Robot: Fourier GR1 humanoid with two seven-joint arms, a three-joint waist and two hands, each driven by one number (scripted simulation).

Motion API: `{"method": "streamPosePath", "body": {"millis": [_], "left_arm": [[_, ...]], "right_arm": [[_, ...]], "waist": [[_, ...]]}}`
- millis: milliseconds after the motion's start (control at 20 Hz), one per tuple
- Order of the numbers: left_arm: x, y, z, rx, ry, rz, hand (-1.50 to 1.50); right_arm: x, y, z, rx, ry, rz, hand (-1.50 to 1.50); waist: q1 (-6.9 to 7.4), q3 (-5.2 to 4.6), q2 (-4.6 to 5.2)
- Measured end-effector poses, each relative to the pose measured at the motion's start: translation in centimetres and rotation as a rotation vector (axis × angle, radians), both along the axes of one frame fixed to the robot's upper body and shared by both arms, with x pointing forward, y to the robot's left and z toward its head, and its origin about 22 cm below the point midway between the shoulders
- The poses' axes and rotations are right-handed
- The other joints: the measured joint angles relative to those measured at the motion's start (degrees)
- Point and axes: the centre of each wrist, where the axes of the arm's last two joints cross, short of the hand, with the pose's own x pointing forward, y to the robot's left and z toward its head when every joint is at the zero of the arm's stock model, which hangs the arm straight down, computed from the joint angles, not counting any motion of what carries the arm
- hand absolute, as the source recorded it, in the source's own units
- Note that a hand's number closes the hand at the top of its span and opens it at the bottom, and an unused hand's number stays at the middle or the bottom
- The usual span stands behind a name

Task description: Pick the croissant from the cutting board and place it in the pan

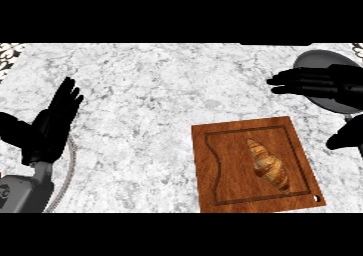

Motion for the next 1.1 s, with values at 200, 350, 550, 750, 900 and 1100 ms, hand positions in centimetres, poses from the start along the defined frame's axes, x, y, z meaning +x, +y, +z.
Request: {"method": "streamPosePath", "body": {"millis": [200,350,550,750,900,1100], "left_arm": [[0.0,0.3,-0.1,-0.003,-0.001,0.005,0.0],[-0.1,0.4,0.6,-0.006,0.002,0.005,0.0],[-0.3,0.5,0.3,-0.005,-0.002,0.014,0.0],[-0.5,0.6,0.4,-0.003,0.0,0.017,0.0],[-0.1,0.7,0.0,-0.007,-0.005,0.025,0.0],[-0.2,0.7,0.0,-0.002,-0.004,0.02,0.0]], "right_arm": [[-0.6,1.3,-0.7,-0.217,0.018,0.036,-1.5],[-1.2,2.0,-0.9,-0.328,0.022,0.056,-1.5],[-2.5,2.7,-1.5,-0.399,-0.009,0.09,-1.5],[-3.6,2.9,-1.9,-0.477,-0.079,0.11,-1.5],[-4.9,3.0,-1.8,-0.503,-0.127,0.109,-1.5],[-6.7,3.7,-2.3,-0.508,-0.16,0.108,-1.5]], "waist": [[-0.08,-0.02,-0.01],[-0.33,-0.01,-0.1],[-0.79,0.01,-0.18],[-1.0,0.03,-0.18],[-1.34,0.03,-0.21],[-1.37,0.03,-0.22]]}}
